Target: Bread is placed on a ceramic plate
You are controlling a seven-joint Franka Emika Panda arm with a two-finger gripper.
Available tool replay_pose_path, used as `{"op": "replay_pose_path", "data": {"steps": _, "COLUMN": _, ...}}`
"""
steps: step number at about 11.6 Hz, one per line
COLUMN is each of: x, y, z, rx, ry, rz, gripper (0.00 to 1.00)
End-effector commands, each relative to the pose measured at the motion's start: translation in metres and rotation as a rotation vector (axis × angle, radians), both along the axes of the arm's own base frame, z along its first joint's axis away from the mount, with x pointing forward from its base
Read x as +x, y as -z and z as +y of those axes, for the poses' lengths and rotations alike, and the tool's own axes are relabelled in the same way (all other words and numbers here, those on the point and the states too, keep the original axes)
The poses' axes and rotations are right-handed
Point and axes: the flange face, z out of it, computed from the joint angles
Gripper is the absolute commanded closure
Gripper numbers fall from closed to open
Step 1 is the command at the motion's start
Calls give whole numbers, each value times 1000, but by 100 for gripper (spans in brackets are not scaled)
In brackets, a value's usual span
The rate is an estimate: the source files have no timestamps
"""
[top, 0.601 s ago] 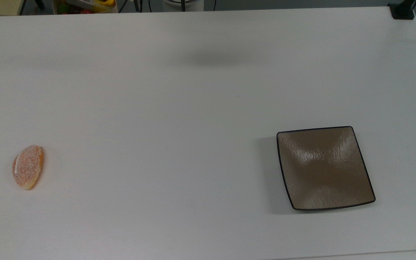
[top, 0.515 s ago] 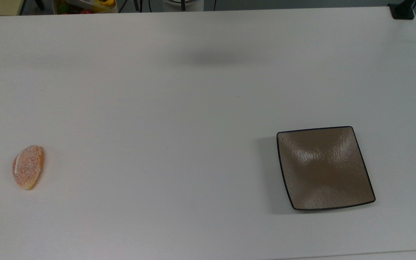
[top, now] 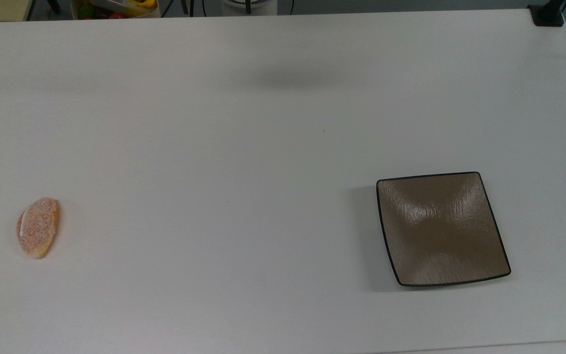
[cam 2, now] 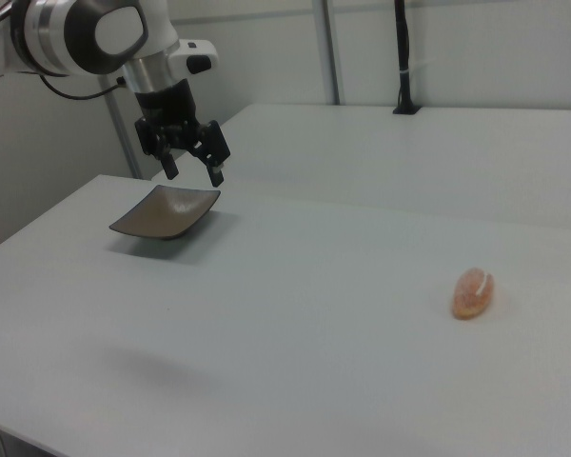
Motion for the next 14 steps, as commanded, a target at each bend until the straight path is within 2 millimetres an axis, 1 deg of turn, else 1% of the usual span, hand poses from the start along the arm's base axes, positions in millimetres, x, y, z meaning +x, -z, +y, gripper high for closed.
{"op": "replay_pose_path", "data": {"steps": 1, "x": -4, "y": -3, "z": -2, "rx": 20, "ry": -21, "rz": -13, "gripper": 0}}
{"op": "replay_pose_path", "data": {"steps": 3, "x": -2, "y": 1, "z": -1, "rx": 19, "ry": -27, "rz": -11, "gripper": 0}}
{"op": "replay_pose_path", "data": {"steps": 4, "x": -4, "y": -1, "z": -4, "rx": 19, "ry": -24, "rz": -10, "gripper": 0}}
{"op": "replay_pose_path", "data": {"steps": 6, "x": -4, "y": 4, "z": -6, "rx": 11, "ry": -85, "rz": 20, "gripper": 0}}
{"op": "replay_pose_path", "data": {"steps": 8, "x": -4, "y": 4, "z": -20, "rx": 1, "ry": -186, "rz": 18, "gripper": 0}}
{"op": "replay_pose_path", "data": {"steps": 9, "x": -3, "y": 3, "z": -29, "rx": -4, "ry": -232, "rz": 15, "gripper": 0}}
{"op": "replay_pose_path", "data": {"steps": 11, "x": 2, "y": 8, "z": -57, "rx": -10, "ry": -262, "rz": 11, "gripper": 0}}
{"op": "replay_pose_path", "data": {"steps": 12, "x": 8, "y": 17, "z": -70, "rx": -11, "ry": -276, "rz": 24, "gripper": 0}}
{"op": "replay_pose_path", "data": {"steps": 13, "x": 17, "y": 17, "z": -83, "rx": -16, "ry": -258, "rz": -4, "gripper": 0}}
{"op": "replay_pose_path", "data": {"steps": 14, "x": 26, "y": 24, "z": -100, "rx": -16, "ry": -227, "rz": -29, "gripper": 0}}
